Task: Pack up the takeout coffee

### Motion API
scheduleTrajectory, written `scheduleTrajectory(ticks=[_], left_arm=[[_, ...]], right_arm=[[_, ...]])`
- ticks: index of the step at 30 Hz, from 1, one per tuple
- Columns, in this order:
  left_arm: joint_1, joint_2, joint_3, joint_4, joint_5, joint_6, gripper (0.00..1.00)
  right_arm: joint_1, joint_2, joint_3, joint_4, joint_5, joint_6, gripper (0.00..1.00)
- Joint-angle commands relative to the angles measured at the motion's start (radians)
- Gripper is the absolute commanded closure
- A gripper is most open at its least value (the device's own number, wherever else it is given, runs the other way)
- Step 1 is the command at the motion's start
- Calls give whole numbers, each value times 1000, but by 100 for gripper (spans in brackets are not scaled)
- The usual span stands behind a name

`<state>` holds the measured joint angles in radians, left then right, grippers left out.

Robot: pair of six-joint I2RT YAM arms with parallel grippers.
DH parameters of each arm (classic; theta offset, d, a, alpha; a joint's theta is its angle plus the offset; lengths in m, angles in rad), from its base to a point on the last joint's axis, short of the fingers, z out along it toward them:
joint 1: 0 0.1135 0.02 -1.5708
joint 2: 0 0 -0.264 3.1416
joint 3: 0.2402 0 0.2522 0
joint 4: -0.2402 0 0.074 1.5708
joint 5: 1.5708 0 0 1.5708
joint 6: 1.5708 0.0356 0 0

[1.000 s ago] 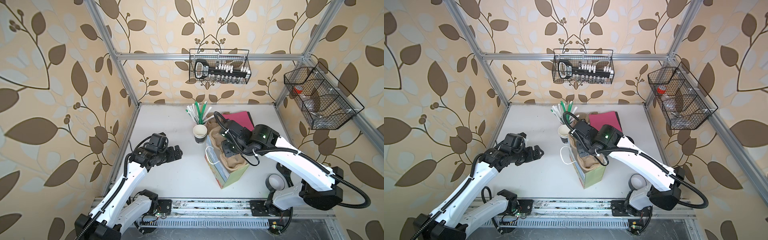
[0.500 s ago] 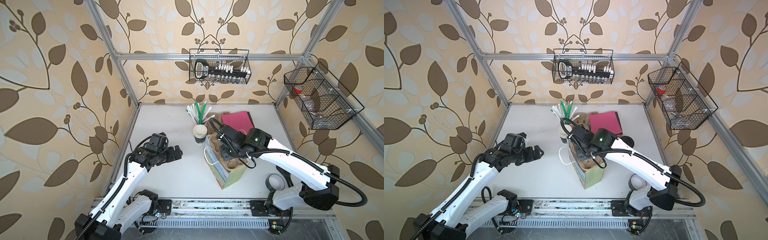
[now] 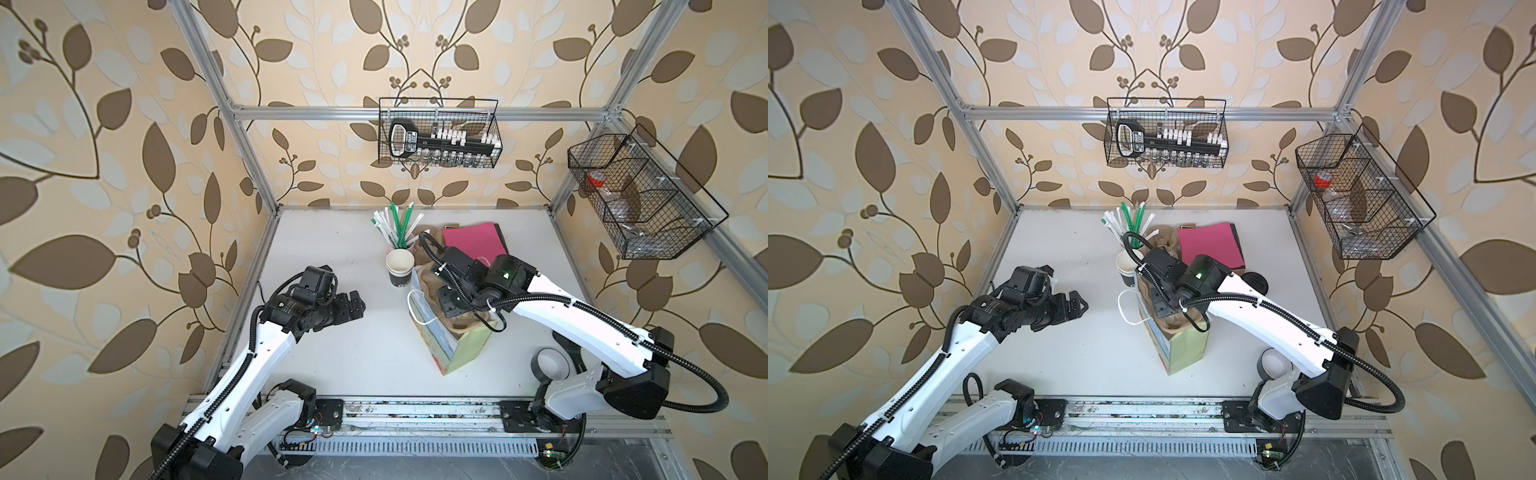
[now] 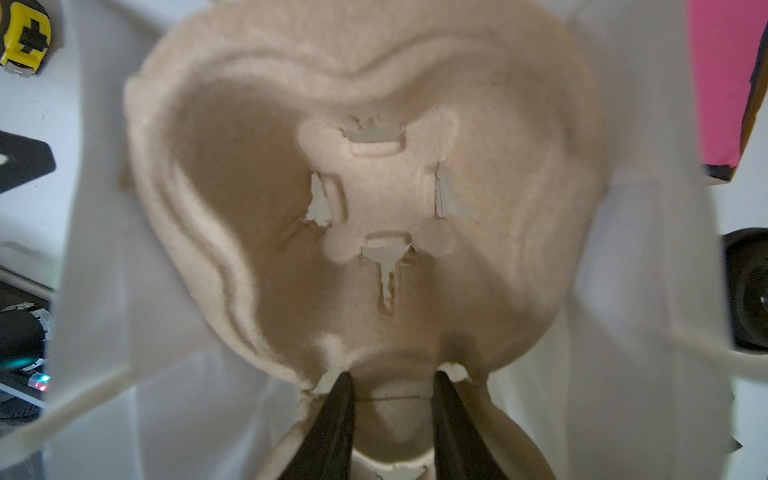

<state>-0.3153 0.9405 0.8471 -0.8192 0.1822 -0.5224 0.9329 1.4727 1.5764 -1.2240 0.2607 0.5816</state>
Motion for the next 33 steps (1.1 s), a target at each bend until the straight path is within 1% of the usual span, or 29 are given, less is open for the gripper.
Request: scheduleTrajectory(ticks=[1, 8, 14, 33], left_arm=[[-7, 1, 12, -12, 2, 18, 1], [-7, 0, 12, -12, 0, 17, 1], [-7, 1, 12, -12, 0, 18, 1], [-7, -3, 12, -12, 3, 18, 1]], right_arm=[[-2, 8, 81, -34, 4, -8, 70], [-18, 40, 60, -15, -10, -31, 69], [-43, 63, 74, -11, -29, -54, 69], [-62, 97, -21, 36, -12, -83, 69]])
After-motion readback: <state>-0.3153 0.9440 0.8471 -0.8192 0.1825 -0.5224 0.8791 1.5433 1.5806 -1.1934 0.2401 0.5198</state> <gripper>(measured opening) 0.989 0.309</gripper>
